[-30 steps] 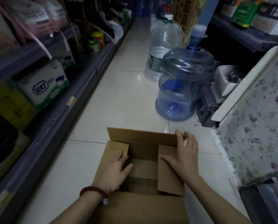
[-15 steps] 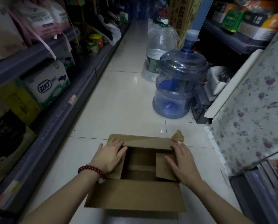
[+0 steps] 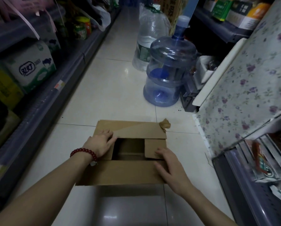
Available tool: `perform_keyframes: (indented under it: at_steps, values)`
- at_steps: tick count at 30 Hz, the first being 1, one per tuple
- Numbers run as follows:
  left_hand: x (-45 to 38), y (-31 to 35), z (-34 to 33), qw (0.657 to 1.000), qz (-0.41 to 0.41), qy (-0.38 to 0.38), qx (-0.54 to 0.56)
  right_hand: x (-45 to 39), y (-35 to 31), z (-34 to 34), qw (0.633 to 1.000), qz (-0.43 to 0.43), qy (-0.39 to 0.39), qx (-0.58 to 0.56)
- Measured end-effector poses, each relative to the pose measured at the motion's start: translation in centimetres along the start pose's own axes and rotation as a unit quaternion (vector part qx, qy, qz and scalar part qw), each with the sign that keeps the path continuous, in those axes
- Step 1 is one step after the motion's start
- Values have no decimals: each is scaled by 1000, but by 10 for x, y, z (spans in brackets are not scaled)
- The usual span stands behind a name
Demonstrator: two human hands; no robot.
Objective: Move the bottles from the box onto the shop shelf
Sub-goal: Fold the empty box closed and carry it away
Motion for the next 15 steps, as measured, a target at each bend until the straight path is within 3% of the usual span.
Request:
perform_keyframes:
  at_steps: [7, 15]
  values:
    - [6, -2, -5, 1000, -7, 12, 10, 31, 6, -22, 992, 42, -70, 93]
    - [10, -5, -7, 1000, -5, -3, 10, 20, -5, -10, 993, 43, -45, 98]
Point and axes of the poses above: each hand's wrist, its own x-axis away from the middle knuckle, its own z-axis out of the back of the hand, y = z × x, the point moved 6 cm from there along -x, towards the middle knuckle, and after that the axes turned 9 degrees about -x, right-handed, at the moved point
